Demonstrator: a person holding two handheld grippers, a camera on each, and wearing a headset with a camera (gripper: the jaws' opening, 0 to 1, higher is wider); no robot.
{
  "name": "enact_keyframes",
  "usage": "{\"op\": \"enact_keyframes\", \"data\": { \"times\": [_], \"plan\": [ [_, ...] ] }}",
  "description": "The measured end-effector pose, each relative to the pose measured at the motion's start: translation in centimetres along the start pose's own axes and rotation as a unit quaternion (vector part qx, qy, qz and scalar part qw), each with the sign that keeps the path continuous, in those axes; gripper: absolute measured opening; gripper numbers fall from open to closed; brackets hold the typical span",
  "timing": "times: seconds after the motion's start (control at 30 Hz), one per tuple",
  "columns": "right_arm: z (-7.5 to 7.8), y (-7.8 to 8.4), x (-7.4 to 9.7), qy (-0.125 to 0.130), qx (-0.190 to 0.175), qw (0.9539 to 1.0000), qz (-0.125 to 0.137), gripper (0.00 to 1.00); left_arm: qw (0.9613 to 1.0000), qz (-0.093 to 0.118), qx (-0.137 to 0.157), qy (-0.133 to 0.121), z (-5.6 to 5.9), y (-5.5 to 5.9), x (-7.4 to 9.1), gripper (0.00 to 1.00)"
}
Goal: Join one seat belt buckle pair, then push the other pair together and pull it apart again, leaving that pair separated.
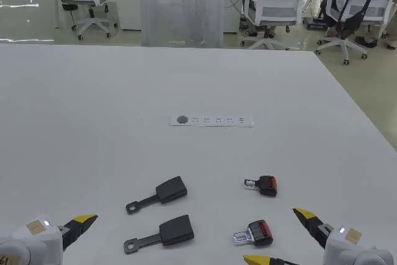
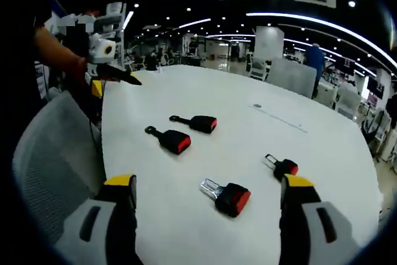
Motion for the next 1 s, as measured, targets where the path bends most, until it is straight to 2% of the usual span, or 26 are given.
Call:
{"op": "enact_keyframes", "data": {
  "times": [0.1, 0.17, 0.2, 0.27, 0.33, 0.43, 0.73, 1.0],
  "plan": [
    [-0.3, 0.1, 0.1, 0.002, -0.009, 0.9999, 0.003, 0.99, 0.9999, 0.01, -0.003, -0.007, 0.0, -0.2, 0.1, 1.0],
    [-0.4, 0.2, 0.1, 0.005, -0.014, 0.9999, 0.006, 0.99, 0.9995, 0.02, -0.019, -0.018, -0.1, -0.3, 0.1, 1.0],
    [-0.4, 0.3, 0.1, 0.006, -0.017, 0.9998, 0.006, 0.99, 0.9992, 0.018, -0.027, -0.025, -0.1, -0.2, 0.2, 1.0],
    [-0.5, 0.5, 0.1, 0.008, -0.021, 0.9997, 0.006, 0.99, 0.9993, 0.017, -0.024, -0.024, -0.1, -0.1, 0.1, 1.0],
    [-0.7, 0.5, 0.1, 0.01, -0.021, 0.9997, 0.008, 1.0, 0.9985, 0.022, -0.037, -0.033, -0.2, -0.1, 0.2, 1.0],
    [-0.7, 0.6, 0.2, 0.014, -0.025, 0.9996, 0.007, 1.0, 0.9979, 0.033, -0.035, -0.043, -0.5, -0.5, 0.4, 1.0],
    [-1.0, 0.6, 0.4, 0.021, -0.03, 0.9992, 0.015, 1.0, 0.997, 0.037, -0.036, -0.058, -0.9, -0.5, 0.8, 1.0],
    [-1.3, 0.9, 0.5, 0.022, -0.033, 0.9992, 0.012, 1.0, 0.9961, 0.035, -0.037, -0.072, -1.0, -0.4, 1.2, 1.0]
  ]
}}
Point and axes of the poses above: the centre of the closed fingertips' face, and the gripper's own axes: x roughly backward along the fingers, z roughly to its right, y roughly out of its underside, the point moved 2 cm from there along x, roughly backward along the fingers
